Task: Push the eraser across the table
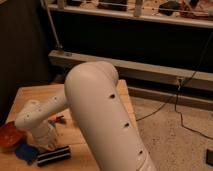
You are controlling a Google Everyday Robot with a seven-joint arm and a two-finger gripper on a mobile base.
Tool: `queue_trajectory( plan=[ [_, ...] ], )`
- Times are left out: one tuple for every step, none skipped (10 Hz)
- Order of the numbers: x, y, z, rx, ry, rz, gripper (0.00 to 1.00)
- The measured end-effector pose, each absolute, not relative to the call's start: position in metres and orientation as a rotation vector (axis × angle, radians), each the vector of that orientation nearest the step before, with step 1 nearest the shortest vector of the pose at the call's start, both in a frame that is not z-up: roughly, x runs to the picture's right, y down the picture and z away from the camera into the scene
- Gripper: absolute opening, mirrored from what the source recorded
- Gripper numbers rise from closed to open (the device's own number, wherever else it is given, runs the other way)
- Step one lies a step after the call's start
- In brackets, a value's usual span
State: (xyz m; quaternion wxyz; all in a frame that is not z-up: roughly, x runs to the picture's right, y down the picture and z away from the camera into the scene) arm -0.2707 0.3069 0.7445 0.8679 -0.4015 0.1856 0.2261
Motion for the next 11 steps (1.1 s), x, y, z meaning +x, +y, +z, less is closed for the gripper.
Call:
queue_trajectory(
  plan=[
    [-0.256, 0.313, 0.739, -0.881, 0.418, 0.434, 0.00],
    [-0.242, 0.316, 0.734, -0.916, 0.445, 0.412, 0.00],
    [-0.229, 0.315, 0.731, -0.944, 0.469, 0.410, 0.00],
    [-0.222, 0.310, 0.733, -0.953, 0.477, 0.430, 0.00],
    [-0.220, 0.293, 0.739, -0.947, 0.464, 0.484, 0.00],
    [-0.225, 0.281, 0.742, -0.931, 0.441, 0.519, 0.00],
    [-0.234, 0.266, 0.747, -0.902, 0.407, 0.560, 0.00],
    [-0.241, 0.255, 0.749, -0.864, 0.381, 0.585, 0.00],
    [-0.243, 0.252, 0.749, -0.844, 0.368, 0.589, 0.00],
    [-0.243, 0.253, 0.747, -0.827, 0.357, 0.584, 0.00],
    [-0.241, 0.257, 0.744, -0.816, 0.351, 0.574, 0.00]
  ],
)
